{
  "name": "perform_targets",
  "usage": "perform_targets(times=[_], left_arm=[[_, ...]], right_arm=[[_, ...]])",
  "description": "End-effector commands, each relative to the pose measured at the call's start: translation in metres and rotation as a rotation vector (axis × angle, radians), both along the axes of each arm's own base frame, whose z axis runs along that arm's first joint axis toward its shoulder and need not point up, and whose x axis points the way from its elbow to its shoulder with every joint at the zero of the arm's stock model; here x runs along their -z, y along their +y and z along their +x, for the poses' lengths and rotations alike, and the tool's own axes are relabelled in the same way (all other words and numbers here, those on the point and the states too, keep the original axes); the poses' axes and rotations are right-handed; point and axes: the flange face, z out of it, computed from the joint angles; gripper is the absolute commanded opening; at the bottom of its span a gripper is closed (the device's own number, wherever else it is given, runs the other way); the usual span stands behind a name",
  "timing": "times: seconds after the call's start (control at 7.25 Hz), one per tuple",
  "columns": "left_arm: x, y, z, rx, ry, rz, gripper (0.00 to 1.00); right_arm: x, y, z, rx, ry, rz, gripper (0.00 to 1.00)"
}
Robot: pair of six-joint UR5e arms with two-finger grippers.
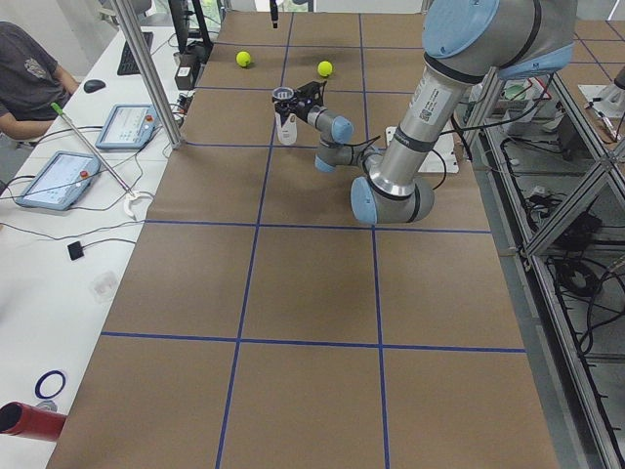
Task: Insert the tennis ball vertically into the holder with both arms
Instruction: 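Lift the can with the left gripper and turn it upright, opening up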
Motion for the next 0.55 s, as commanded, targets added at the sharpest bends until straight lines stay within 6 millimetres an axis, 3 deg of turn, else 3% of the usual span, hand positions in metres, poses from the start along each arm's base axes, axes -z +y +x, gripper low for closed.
perform_targets(times=[0.0,0.41], left_arm=[[-0.002,0.004,0.004,-0.003,-0.003,-0.002,0.63],[-0.005,0.015,0.011,-0.022,-0.002,-0.005,0.72]], right_arm=[[0.003,0.0,-0.001,0.001,-0.001,0.005,1.0],[0.004,0.0,-0.001,0.0,0.0,0.008,1.0]])
